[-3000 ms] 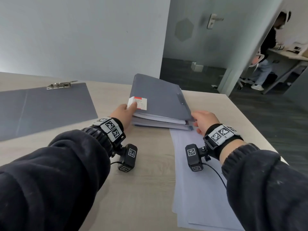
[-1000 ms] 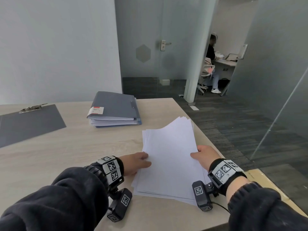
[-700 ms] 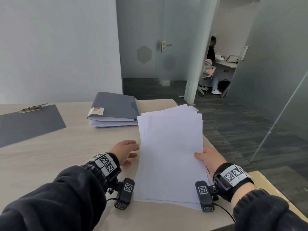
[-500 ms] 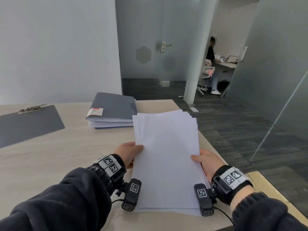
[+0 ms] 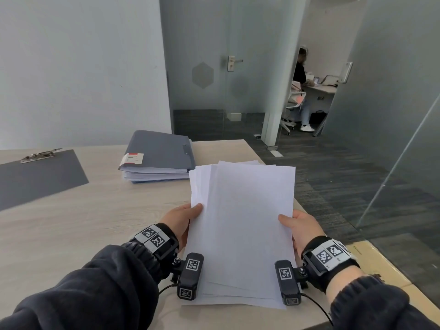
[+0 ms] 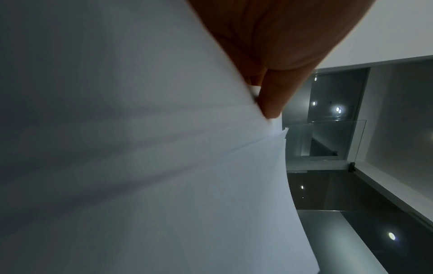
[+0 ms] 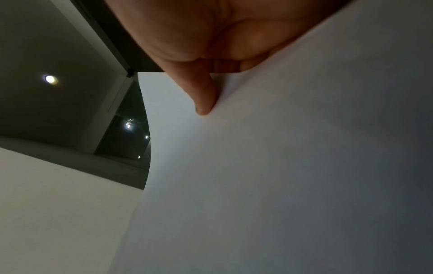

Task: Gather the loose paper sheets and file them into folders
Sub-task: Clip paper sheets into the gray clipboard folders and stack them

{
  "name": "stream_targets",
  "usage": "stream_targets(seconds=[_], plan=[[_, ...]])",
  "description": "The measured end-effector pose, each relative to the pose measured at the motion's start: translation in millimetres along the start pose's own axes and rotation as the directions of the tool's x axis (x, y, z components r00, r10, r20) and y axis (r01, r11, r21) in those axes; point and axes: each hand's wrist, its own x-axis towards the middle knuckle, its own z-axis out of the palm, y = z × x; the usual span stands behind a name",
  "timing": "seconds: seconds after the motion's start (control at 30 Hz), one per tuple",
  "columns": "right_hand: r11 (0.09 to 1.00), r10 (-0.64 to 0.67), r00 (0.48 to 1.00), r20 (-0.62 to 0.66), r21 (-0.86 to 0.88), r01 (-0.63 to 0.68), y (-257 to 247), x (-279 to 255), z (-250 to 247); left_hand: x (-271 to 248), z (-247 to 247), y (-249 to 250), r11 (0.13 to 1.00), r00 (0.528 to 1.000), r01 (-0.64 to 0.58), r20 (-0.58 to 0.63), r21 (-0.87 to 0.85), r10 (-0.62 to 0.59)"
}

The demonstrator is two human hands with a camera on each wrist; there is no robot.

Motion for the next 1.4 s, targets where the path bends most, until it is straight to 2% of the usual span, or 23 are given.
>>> stream_targets(seconds=[0.13,0.27,0.47,0.53,0.6,0.63,0.7,0.8,0.87,1.0,1.07,1.13,1.27,1.4], plan=[[0.999,-0.003,1.000,-0.024,-0.032,0.002,6.4,9.4,-7.4,4.6,-1.5,-0.8,0.999,0.997,-0.001,-0.078,0.053,0.005],[1.000,-0.004,0.999,-0.044,-0.004,0.004,10.6,16.5,-12.2,7.1,-3.8,0.6,0.975,0.989,0.027,-0.145,0.220,0.005],[0.997,-0.074,0.984,-0.159,-0.026,0.070,0.4,12.8,-16.9,20.7,-12.6,8.1,0.906,0.980,0.030,-0.190,0.423,0.057],[0.997,-0.078,0.981,-0.176,0.006,0.080,-3.8,11.6,-18.2,22.7,-16.2,12.2,0.846,0.974,0.018,-0.199,0.533,0.105],[0.994,-0.079,0.983,-0.167,0.067,0.091,-7.7,9.5,-17.8,19.5,-17.3,19.5,0.734,0.955,-0.028,-0.198,0.678,0.219],[0.989,-0.084,0.985,-0.153,0.105,0.101,-10.6,7.3,-16.1,15.7,-15.8,23.3,0.706,0.945,-0.079,-0.172,0.703,0.277],[0.975,-0.102,0.989,-0.106,0.184,0.121,-19.3,0.4,-9.5,8.1,-10.0,30.0,0.731,0.945,-0.186,-0.084,0.656,0.316],[0.934,-0.177,0.984,-0.025,0.312,0.176,-38.3,-15.4,6.1,-3.1,3.4,35.0,0.874,0.969,-0.243,0.063,0.421,0.239],[0.894,-0.242,0.970,0.024,0.395,0.213,-53.5,-27.9,15.5,-10.7,12.3,39.6,0.930,0.962,-0.272,0.107,0.248,0.253],[0.809,-0.368,0.924,0.103,0.525,0.264,-81.9,-43.8,22.6,-22.3,22.7,57.7,0.909,0.908,-0.414,0.095,0.049,0.408],[0.805,-0.405,0.904,0.134,0.520,0.284,-88.7,-45.0,23.1,-27.0,22.8,64.9,0.889,0.885,-0.458,0.101,0.020,0.454],[0.822,-0.413,0.895,0.169,0.493,0.286,-85.4,-44.0,23.4,-28.9,19.8,64.0,0.879,0.876,-0.473,0.137,0.063,0.462],[0.872,-0.399,0.887,0.235,0.396,0.287,-60.6,-41.4,25.9,-28.6,13.2,44.5,0.872,0.892,-0.447,0.177,0.199,0.417],[0.901,-0.385,0.893,0.233,0.303,0.310,-47.0,-40.0,25.7,-29.4,19.5,31.0,0.877,0.904,-0.415,0.217,0.240,0.368]])
